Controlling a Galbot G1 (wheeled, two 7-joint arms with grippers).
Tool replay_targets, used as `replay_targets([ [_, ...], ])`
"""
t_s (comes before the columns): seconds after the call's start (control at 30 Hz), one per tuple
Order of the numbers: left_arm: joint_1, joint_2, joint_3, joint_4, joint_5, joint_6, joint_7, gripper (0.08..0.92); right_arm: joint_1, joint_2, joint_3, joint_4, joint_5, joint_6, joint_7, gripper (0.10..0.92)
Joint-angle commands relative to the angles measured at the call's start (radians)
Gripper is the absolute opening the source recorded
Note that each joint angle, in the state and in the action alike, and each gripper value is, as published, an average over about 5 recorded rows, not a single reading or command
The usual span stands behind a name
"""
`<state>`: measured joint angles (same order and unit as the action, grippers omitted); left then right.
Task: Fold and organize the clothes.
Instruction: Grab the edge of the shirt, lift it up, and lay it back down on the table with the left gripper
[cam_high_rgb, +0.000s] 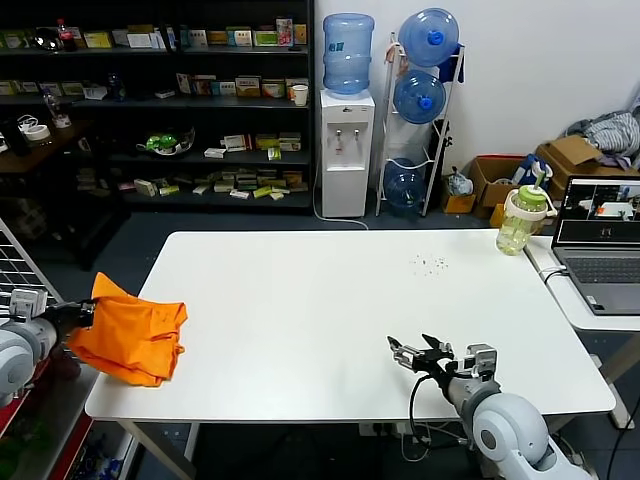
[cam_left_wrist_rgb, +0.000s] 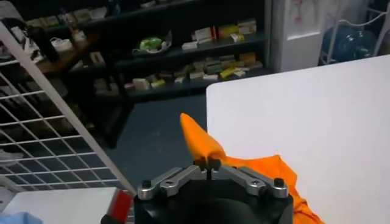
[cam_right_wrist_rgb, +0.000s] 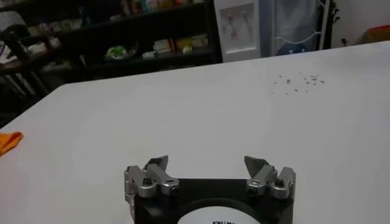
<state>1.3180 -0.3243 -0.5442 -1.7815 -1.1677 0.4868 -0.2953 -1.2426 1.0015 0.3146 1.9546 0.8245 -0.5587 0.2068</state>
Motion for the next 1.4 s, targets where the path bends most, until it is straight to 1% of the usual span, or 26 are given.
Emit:
replay_targets([
  [0.03, -0.077, -0.057, 0.154, -0.22, -0.222, 0.015, -0.12, 0.092, -0.038, 0.025, 0.03, 0.007, -0.033, -0.004, 0.01, 0.823],
  [0.1, -0.207, -0.151, 0.31, -0.297, -0.328, 0.032, -0.198, 0.092, -0.065, 0.037, 0.05, 0.009, -0.046, -0.004, 0.011, 0.823],
  [0.17, -0.401, -0.28, 0.517, -0.328, -0.433, 0.045, -0.317, 0.092, -0.098, 0.05, 0.073, 0.013, -0.059, -0.005, 0.013, 0.823],
  [0.2, -0.485, -0.348, 0.603, -0.322, -0.465, 0.047, -0.37, 0.092, -0.112, 0.055, 0.082, 0.017, -0.065, -0.005, 0.013, 0.823],
  [0.27, -0.632, -0.505, 0.754, -0.269, -0.499, 0.043, -0.457, 0.092, -0.14, 0.065, 0.102, 0.027, -0.077, -0.006, 0.014, 0.823],
  [0.37, -0.759, -0.716, 0.861, -0.132, -0.491, 0.034, -0.504, 0.092, -0.169, 0.072, 0.132, 0.046, -0.084, -0.008, 0.016, 0.823],
  [0.43, -0.809, -0.822, 0.886, -0.039, -0.472, 0.031, -0.513, 0.092, -0.184, 0.075, 0.149, 0.057, -0.084, -0.008, 0.017, 0.823],
  [0.47, -0.828, -0.869, 0.894, 0.006, -0.459, 0.029, -0.513, 0.092, -0.19, 0.076, 0.156, 0.061, -0.084, -0.007, 0.017, 0.823],
  [0.57, -0.868, -0.979, 0.909, 0.116, -0.419, 0.025, -0.51, 0.092, -0.203, 0.078, 0.169, 0.065, -0.085, -0.005, 0.015, 0.823],
  [0.67, -0.883, -1.039, 0.915, 0.189, -0.378, 0.02, -0.508, 0.092, -0.205, 0.08, 0.172, 0.06, -0.085, -0.003, 0.013, 0.823],
  [0.77, -0.886, -1.075, 0.914, 0.23, -0.34, 0.013, -0.505, 0.092, -0.196, 0.081, 0.164, 0.05, -0.085, -0.003, 0.012, 0.823],
  [0.87, -0.887, -1.096, 0.913, 0.253, -0.311, 0.009, -0.504, 0.092, -0.181, 0.08, 0.153, 0.04, -0.084, -0.004, 0.012, 0.823],
  [1.03, -0.881, -1.116, 0.913, 0.274, -0.282, 0.007, -0.503, 0.092, -0.16, 0.077, 0.137, 0.031, -0.08, -0.007, 0.015, 0.823],
  [1.23, -0.87, -1.124, 0.919, 0.279, -0.263, 0.009, -0.501, 0.092, -0.152, 0.072, 0.134, 0.029, -0.076, -0.005, 0.013, 0.823],
  [1.4, -0.855, -1.125, 0.901, 0.271, -0.212, 0.007, -0.448, 0.092, -0.152, 0.068, 0.143, 0.022, -0.098, 0.061, -0.04, 0.823],
])
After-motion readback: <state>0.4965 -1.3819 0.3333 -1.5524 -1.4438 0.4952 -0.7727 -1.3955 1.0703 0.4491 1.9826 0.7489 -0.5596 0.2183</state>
